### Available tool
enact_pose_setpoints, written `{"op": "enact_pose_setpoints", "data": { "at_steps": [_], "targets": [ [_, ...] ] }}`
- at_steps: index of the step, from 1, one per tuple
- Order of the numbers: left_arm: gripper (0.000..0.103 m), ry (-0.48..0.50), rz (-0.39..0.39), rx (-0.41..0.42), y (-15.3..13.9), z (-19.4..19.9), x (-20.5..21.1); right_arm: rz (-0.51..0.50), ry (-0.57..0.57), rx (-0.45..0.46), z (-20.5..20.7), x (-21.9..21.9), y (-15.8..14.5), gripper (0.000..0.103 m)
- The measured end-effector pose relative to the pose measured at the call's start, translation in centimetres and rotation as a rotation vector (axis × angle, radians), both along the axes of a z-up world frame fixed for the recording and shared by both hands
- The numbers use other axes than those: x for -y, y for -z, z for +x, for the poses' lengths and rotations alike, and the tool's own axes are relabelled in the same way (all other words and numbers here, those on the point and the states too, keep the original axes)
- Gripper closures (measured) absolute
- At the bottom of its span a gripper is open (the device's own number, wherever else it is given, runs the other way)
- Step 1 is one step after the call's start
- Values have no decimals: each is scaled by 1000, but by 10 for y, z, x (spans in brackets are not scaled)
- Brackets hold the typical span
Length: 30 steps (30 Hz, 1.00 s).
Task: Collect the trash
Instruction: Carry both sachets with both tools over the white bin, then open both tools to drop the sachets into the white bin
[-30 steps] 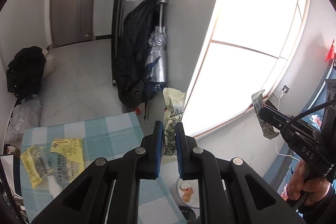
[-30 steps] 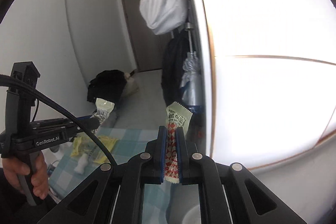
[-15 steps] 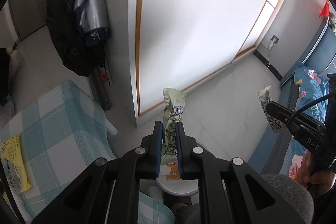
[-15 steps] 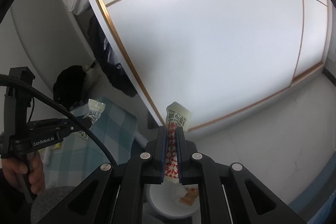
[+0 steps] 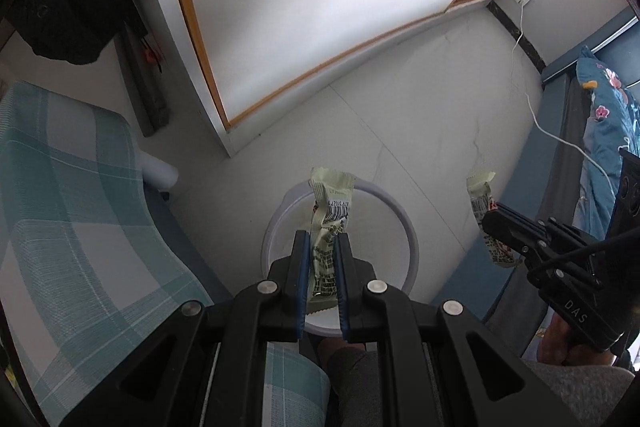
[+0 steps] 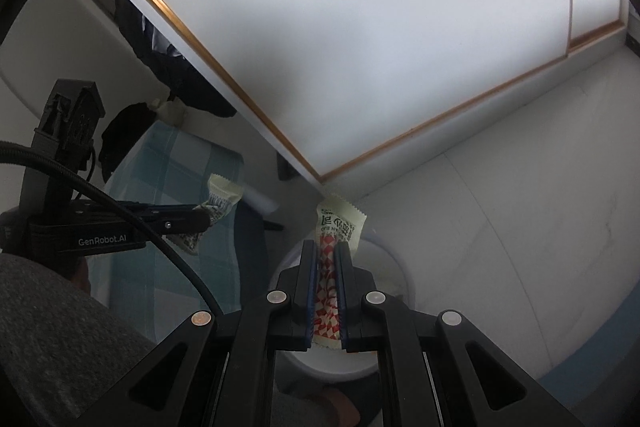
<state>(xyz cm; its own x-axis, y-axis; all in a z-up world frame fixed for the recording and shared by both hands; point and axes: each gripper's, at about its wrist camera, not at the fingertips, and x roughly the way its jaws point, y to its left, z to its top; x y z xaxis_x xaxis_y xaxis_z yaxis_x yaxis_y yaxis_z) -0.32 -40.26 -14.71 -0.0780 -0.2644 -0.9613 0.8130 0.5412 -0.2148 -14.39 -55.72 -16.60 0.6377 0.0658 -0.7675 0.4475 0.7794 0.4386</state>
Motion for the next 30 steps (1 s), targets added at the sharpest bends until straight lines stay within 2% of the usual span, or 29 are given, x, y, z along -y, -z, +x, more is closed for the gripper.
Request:
{"op": "enact_pose_setpoints", "data": {
  "at_steps": [5, 13, 20, 24, 28, 30],
  "targets": [
    [95, 54, 105, -95, 25, -3, 12, 90, 5, -50, 16, -8, 34, 95],
    [95, 115, 266, -157, 54, -6, 24, 210, -9, -114, 25, -24, 96, 95],
    [94, 147, 322, -223, 70, -9, 36, 275, 7, -181, 41, -33, 133, 95],
    [94, 163, 338, -256, 85, -5, 41, 299, 4, -184, 40, -34, 140, 94],
    [94, 160, 329, -261, 88, -3, 44, 300, -16, -196, 48, -39, 146, 92],
    [94, 158, 339, -257, 91, -4, 45, 309, -1, -189, 39, -35, 145, 92]
  ]
}}
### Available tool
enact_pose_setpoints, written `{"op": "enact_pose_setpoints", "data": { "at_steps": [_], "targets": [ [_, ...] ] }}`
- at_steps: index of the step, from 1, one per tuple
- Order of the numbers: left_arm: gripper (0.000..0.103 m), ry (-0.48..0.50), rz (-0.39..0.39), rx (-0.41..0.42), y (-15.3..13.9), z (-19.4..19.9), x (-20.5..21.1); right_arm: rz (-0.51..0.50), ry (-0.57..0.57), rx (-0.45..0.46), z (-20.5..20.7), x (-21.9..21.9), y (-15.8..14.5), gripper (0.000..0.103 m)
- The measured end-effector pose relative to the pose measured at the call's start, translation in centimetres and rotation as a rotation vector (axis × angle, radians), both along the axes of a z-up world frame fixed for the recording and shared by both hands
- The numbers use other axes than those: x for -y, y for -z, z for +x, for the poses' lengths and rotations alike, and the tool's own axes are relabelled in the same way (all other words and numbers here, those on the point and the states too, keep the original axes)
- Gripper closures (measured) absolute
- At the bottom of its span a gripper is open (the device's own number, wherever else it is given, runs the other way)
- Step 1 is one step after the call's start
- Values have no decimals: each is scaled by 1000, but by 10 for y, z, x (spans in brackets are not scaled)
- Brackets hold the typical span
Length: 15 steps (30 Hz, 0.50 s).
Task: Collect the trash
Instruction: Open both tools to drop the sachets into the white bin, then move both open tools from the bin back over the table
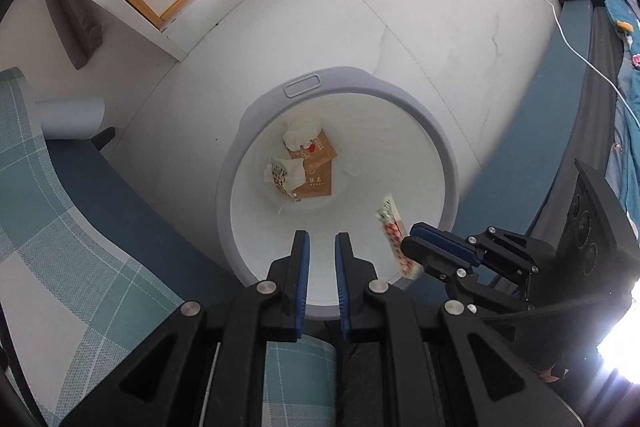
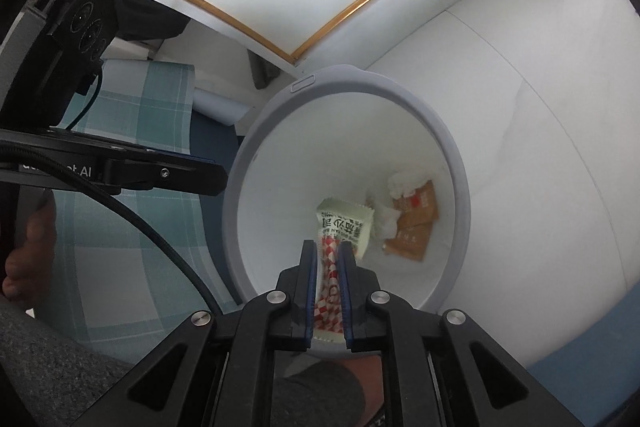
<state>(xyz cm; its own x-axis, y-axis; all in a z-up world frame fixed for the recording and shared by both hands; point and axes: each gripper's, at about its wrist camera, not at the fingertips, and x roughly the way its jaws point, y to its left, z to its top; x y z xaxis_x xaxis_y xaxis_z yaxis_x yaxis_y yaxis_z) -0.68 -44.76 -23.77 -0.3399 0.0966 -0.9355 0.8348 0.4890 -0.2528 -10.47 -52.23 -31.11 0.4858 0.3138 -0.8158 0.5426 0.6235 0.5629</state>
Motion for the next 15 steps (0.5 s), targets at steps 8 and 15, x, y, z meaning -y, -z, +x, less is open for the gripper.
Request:
{"op": "enact_pose_setpoints", "data": {
  "at_steps": [8, 15],
  "targets": [
    [51, -10, -23, 32, -2, 4, -4, -5, 10, -11, -16, 8, -7, 70],
    [48, -22, -59, 98, -24, 9, -10, -38, 34, -6, -22, 14, -21, 61]
  ]
}}
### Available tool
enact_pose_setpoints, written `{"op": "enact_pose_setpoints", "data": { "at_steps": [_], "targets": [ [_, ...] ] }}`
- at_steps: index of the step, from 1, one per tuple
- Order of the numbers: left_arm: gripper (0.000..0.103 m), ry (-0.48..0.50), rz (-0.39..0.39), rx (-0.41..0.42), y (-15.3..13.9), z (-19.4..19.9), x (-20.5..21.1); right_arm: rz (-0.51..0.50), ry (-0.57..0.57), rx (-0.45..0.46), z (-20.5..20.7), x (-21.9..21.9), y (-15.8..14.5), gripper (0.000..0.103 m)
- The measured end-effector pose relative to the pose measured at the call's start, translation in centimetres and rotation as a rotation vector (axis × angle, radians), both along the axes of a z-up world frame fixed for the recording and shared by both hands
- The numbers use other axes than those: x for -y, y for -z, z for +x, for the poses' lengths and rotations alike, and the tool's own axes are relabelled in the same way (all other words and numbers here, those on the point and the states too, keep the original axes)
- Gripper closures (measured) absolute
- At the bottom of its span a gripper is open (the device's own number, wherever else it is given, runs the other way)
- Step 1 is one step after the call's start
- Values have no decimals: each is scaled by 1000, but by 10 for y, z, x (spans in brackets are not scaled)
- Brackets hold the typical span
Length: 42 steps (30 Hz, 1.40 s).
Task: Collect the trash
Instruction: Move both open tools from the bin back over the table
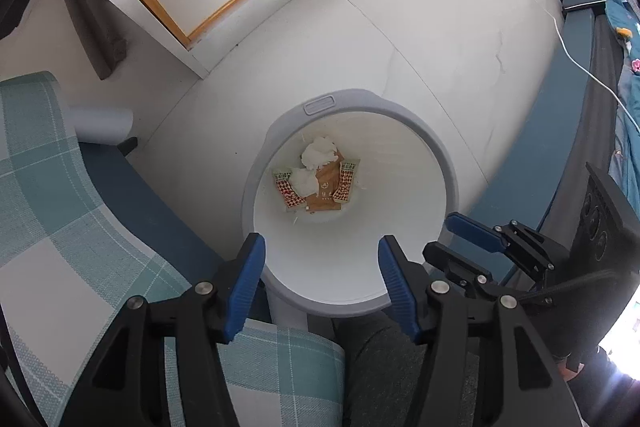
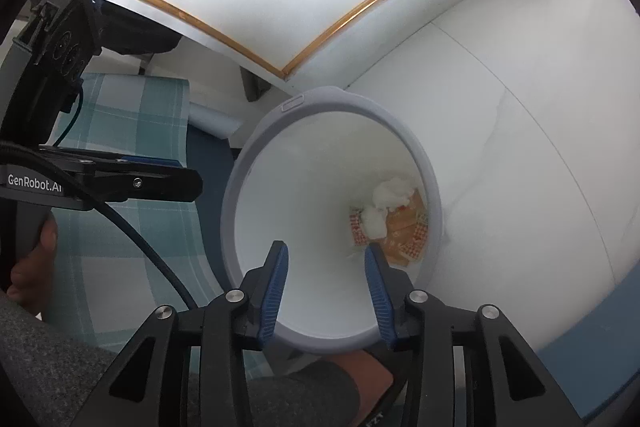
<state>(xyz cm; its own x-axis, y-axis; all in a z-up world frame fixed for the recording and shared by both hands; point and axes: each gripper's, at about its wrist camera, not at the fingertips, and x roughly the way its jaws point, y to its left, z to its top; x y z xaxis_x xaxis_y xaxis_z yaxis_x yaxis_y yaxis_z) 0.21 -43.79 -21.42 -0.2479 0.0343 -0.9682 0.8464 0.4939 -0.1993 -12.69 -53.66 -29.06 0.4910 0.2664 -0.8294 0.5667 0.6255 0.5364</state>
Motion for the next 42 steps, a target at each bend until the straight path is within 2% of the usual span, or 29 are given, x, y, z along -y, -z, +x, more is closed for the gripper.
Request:
{"op": "enact_pose_setpoints", "data": {
  "at_steps": [4, 8, 14, 18, 19, 21, 22, 25, 29, 33, 37, 42],
  "targets": [
    [43, -31, -24, 87, -19, 7, -5, -37, 26, 9, -4, 8, -18, 55],
    [43, -79, -94, 164, -49, 10, -16, -97, 45, 33, -7, 16, -44, 52],
    [42, -167, -211, 290, -99, 17, -44, -206, 75, 75, -11, 26, -96, 39],
    [42, -255, -295, 367, -133, 23, -73, -275, 74, 124, -9, 27, -139, 37],
    [39, -276, -317, 384, -142, 25, -80, -294, 73, 134, -8, 25, -149, 36],
    [28, -314, -357, 411, -154, 28, -95, -343, 64, 167, -6, 19, -174, 31],
    [27, -337, -378, 430, -161, 30, -103, -377, 59, 180, -5, 15, -186, 30],
    [27, -370, -413, 489, -178, 34, -123, -473, 66, 217, -4, 5, -220, 30],
    [26, -423, -471, 567, -198, 38, -156, -533, 66, 293, 1, -12, -260, 25],
    [25, -511, -521, 609, -217, 46, -192, -630, 12, 363, 9, -43, -301, 21],
    [20, -602, -559, 658, -232, 53, -231, -684, -39, 450, 17, -79, -332, 14],
    [19, -674, -570, 729, -246, 48, -273, -697, -113, 519, 33, -119, -349, 14]
  ]
}}
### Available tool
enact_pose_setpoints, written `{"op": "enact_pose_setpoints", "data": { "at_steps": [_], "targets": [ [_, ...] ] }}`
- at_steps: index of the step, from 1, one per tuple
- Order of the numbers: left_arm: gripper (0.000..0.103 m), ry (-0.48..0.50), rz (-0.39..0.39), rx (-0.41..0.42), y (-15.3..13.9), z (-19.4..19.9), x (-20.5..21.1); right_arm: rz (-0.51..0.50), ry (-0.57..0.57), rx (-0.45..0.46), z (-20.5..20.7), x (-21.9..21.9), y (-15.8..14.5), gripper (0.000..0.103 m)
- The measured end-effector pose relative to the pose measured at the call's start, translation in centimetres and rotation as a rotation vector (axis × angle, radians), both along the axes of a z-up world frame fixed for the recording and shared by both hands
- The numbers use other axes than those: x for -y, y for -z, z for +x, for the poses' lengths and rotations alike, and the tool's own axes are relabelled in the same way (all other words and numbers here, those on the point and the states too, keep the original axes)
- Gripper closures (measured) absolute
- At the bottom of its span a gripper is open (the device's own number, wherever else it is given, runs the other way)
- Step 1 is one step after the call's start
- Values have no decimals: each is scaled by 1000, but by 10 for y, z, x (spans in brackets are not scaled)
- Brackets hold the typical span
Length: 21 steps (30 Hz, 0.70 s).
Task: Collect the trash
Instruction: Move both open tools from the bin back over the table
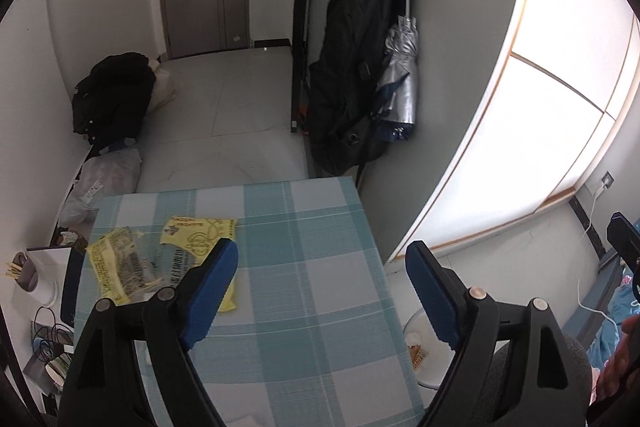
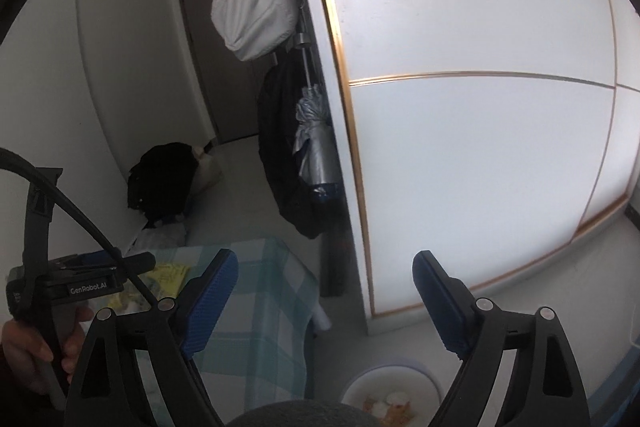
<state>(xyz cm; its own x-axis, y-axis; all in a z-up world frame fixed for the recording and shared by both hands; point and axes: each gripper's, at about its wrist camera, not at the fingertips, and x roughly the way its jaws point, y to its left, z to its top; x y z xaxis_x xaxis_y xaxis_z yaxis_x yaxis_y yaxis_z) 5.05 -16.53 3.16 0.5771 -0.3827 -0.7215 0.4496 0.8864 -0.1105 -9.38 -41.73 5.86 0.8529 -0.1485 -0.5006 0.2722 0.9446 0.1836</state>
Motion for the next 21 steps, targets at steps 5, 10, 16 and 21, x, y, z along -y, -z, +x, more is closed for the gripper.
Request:
{"op": "enact_pose_setpoints", "data": {
  "at_steps": [5, 10, 16, 21],
  "targets": [
    [19, -80, -9, 39, -4, -1, -41, 4, -98, 28, 18, -38, -5, 9],
    [19, -155, -21, 48, 0, 4, -81, 1, -182, 26, 33, -77, -4, 9],
    [19, -215, -36, 48, 16, 7, -120, -3, -286, 24, 55, -123, 10, 6],
    [18, -249, -45, -22, 42, 4, -146, -17, -352, -8, 67, -159, 29, 6]
  ]
}}
